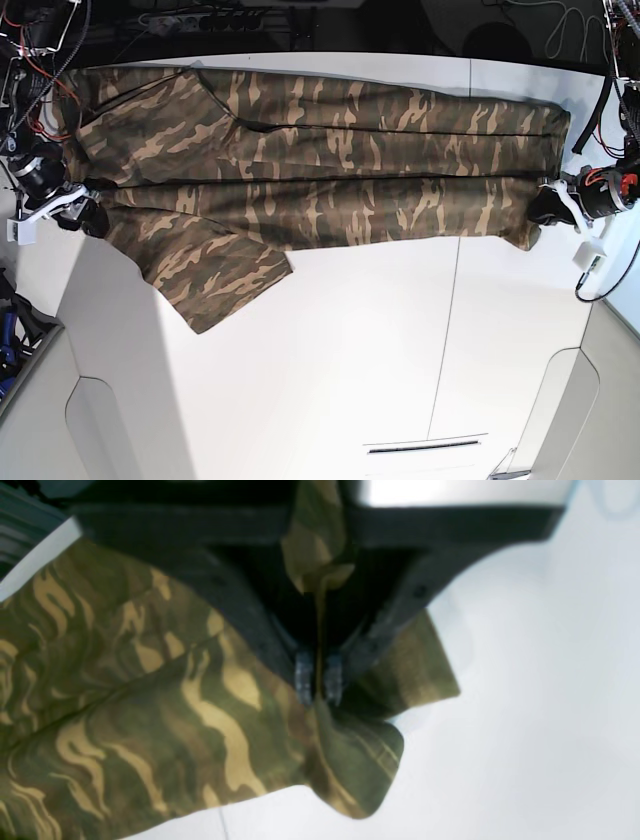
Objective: Fold the T-shirt properly
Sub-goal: 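Grasp the corners and fold the shirt over again with both grippers, then flatten the folded strip, right gripper holding one end, left the other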
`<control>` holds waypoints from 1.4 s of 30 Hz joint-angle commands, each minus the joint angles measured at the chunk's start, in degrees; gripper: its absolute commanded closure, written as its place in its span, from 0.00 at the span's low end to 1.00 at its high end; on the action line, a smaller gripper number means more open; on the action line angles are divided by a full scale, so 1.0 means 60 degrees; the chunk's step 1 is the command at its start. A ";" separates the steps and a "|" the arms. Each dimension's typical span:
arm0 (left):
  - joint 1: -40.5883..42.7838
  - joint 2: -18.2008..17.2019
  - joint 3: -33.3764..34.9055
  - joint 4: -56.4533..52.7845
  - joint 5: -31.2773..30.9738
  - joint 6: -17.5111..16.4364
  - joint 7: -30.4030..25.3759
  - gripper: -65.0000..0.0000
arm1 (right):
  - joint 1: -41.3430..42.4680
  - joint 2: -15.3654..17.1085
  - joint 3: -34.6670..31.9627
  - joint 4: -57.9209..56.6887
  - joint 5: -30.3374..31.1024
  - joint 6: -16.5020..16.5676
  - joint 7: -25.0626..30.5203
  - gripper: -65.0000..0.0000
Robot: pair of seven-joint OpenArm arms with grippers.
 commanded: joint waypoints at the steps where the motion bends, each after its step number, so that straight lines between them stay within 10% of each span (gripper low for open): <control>1: -0.0138 -0.0178 -0.0091 0.0135 -0.0135 -0.0024 -0.0160 1.00 | 0.0328 0.0189 0.0076 0.0146 0.0138 0.0062 0.0353 0.42; 30: -0.0127 -0.0117 -0.0091 0.0135 -0.0138 -0.0024 -0.0313 1.00 | 0.3155 -0.1730 -0.2962 -0.3275 -0.1581 -0.0102 0.1359 0.43; 36: -0.0124 -0.0117 -0.0091 0.0135 -0.0131 -0.0024 -0.0310 1.00 | 0.3155 -0.1865 -0.2983 -0.2922 -0.1577 -0.0102 0.1300 1.00; 42: -0.0157 -0.0120 -0.0091 0.0135 -0.0142 -0.0024 -0.0310 1.00 | 0.3122 -0.1843 -0.2758 -0.1694 -0.1428 -0.0106 -0.0732 1.00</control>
